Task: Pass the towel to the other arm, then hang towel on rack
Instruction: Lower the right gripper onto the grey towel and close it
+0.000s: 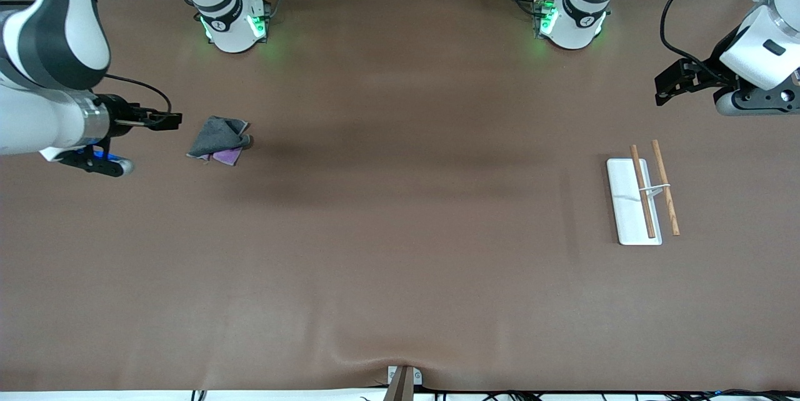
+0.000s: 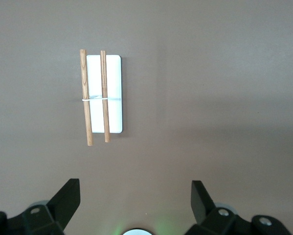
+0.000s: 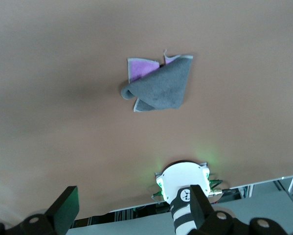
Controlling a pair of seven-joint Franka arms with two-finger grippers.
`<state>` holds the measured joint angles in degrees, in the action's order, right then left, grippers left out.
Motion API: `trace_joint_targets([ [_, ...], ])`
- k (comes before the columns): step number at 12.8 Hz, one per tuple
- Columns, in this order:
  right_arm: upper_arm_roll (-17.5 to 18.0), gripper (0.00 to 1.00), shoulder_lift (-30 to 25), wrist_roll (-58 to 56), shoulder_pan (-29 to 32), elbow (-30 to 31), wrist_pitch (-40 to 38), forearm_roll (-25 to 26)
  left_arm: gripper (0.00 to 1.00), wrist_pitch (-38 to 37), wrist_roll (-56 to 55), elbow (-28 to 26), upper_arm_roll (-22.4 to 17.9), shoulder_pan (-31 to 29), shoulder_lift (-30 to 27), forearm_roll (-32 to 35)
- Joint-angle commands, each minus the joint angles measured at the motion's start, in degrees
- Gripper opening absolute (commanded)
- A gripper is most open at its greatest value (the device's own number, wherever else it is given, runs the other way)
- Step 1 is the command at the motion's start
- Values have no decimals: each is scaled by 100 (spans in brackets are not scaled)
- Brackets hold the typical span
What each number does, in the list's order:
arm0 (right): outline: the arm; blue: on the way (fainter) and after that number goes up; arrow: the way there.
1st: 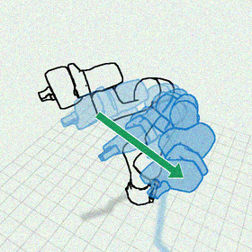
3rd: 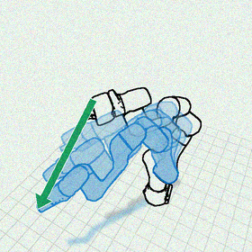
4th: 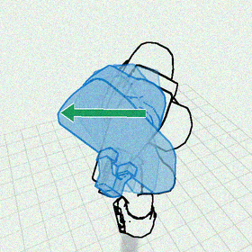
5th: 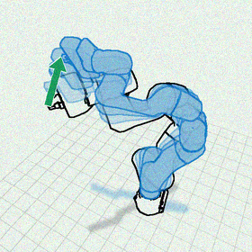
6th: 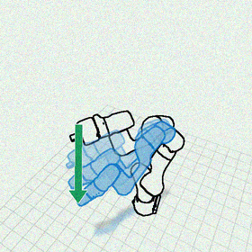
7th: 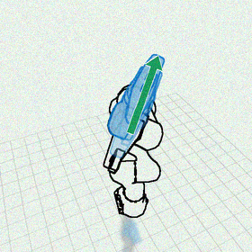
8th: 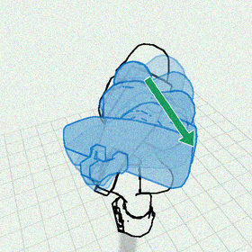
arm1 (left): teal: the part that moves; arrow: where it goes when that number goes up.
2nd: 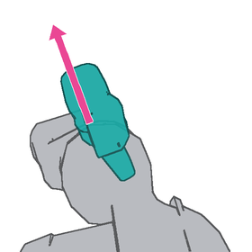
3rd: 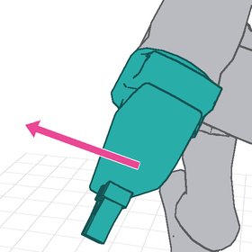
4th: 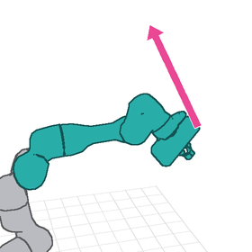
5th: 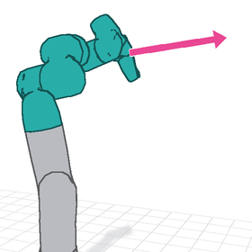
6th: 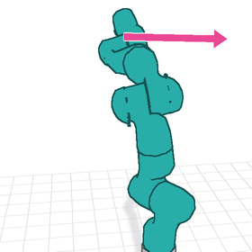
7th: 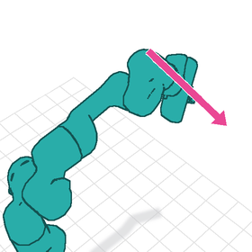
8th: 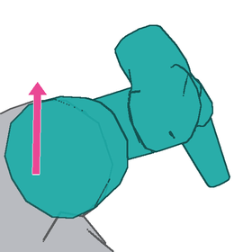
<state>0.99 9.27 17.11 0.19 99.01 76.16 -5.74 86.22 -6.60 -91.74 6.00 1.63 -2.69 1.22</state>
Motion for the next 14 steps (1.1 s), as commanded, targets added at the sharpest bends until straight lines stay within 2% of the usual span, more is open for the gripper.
trace_joint_targets([
  [1,-2,100,-66,685,-19,320,180,-164,100,-105,63,59,6,13,6,107],
  [3,-2,100,-57,1057,-203,503,284,-165,100,-105,63,59,15,13,6,107],
  [8,-2,100,-101,1382,-230,1733,1469,-331,100,-105,63,59,15,13,6,98],
  [9,-2,100,-101,1383,-169,1944,1698,-471,100,-97,63,51,6,22,14,89],
  [14,-20,100,48,1340,252,2375,2585,-490,100,-97,63,24,15,22,32,89],
])
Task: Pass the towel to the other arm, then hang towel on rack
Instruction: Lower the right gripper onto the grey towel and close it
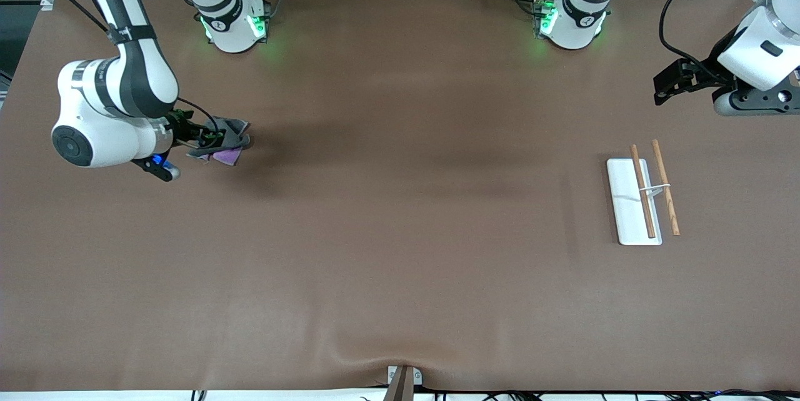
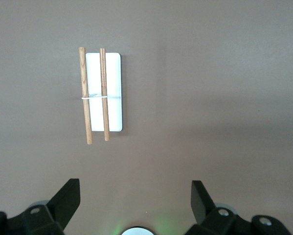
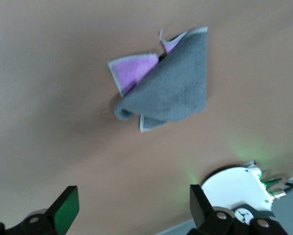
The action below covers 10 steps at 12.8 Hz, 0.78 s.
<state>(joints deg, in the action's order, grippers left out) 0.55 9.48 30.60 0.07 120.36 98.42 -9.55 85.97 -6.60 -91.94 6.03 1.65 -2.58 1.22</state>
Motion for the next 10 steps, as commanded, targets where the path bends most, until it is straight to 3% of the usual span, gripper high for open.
trace_joint_targets([
  [1,24,98,53,-11,265,304,544,-109,100,-72,63,44,3,19,21,89],
  [6,24,86,545,-28,300,269,1275,-100,100,-72,63,36,3,19,21,89],
  [10,24,84,809,-37,318,278,1486,-100,100,-72,63,36,3,10,21,89],
])
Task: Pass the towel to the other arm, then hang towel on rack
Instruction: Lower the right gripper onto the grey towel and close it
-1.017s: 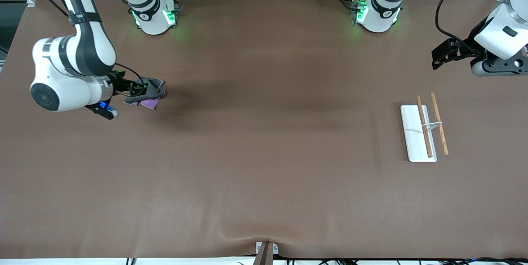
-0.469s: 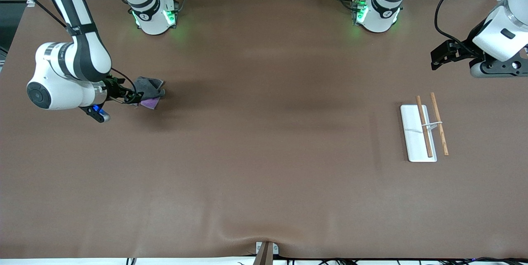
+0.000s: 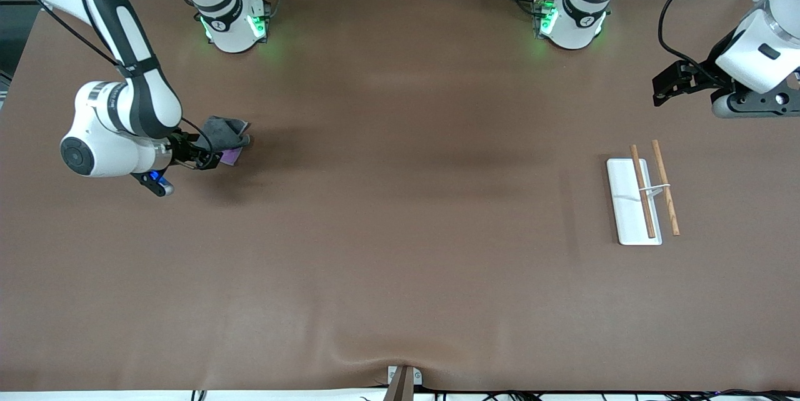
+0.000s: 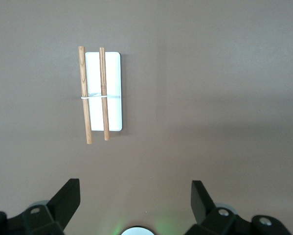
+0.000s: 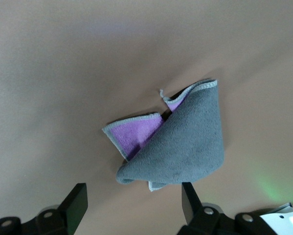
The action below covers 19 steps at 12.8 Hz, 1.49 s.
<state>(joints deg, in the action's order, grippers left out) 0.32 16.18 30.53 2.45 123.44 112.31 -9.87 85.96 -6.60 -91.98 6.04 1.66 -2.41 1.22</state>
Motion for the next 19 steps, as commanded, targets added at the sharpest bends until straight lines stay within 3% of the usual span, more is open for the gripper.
trace_joint_targets([
  [1,47,83,227,-47,107,-22,202,-68,100,-71,63,40,12,10,4,89],
  [11,47,64,755,-127,168,-13,362,-68,100,-141,54,5,3,10,-40,63],
  [16,47,63,843,-127,168,5,204,-68,100,-132,63,31,3,-25,-23,63],
  [19,47,27,870,-118,160,-13,90,-68,100,-132,54,22,3,19,-23,63],
])
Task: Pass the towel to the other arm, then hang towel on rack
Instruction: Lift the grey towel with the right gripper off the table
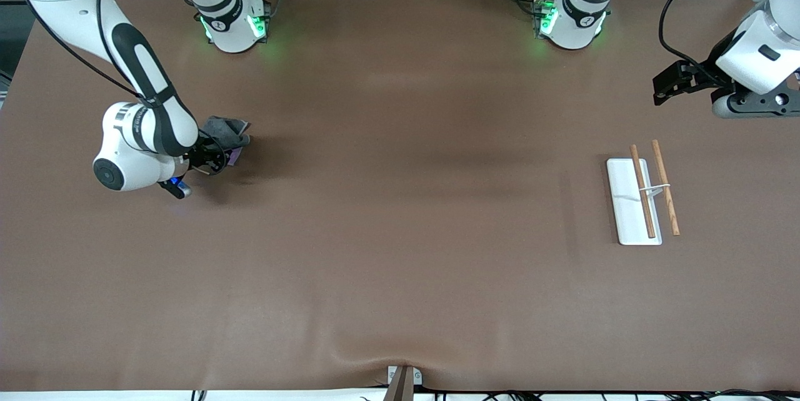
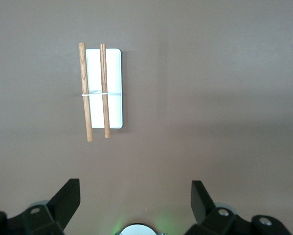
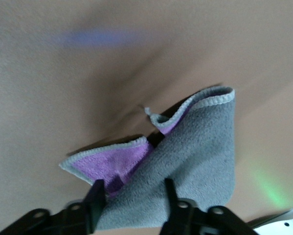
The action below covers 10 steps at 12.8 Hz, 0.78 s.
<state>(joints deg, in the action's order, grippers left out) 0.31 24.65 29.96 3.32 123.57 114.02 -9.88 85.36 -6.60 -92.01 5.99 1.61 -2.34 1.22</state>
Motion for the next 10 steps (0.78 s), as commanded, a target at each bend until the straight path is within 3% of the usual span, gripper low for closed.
trace_joint_targets([
  [1,48,17,22,-61,72,-26,-108,-67,100,-64,54,33,7,24,-21,63],
  [3,48,0,-4,-52,55,-78,-266,-67,100,-64,63,25,7,15,-30,63],
  [10,57,0,-399,27,-15,-1211,-2224,-58,100,-72,63,16,7,-3,-30,63],
])
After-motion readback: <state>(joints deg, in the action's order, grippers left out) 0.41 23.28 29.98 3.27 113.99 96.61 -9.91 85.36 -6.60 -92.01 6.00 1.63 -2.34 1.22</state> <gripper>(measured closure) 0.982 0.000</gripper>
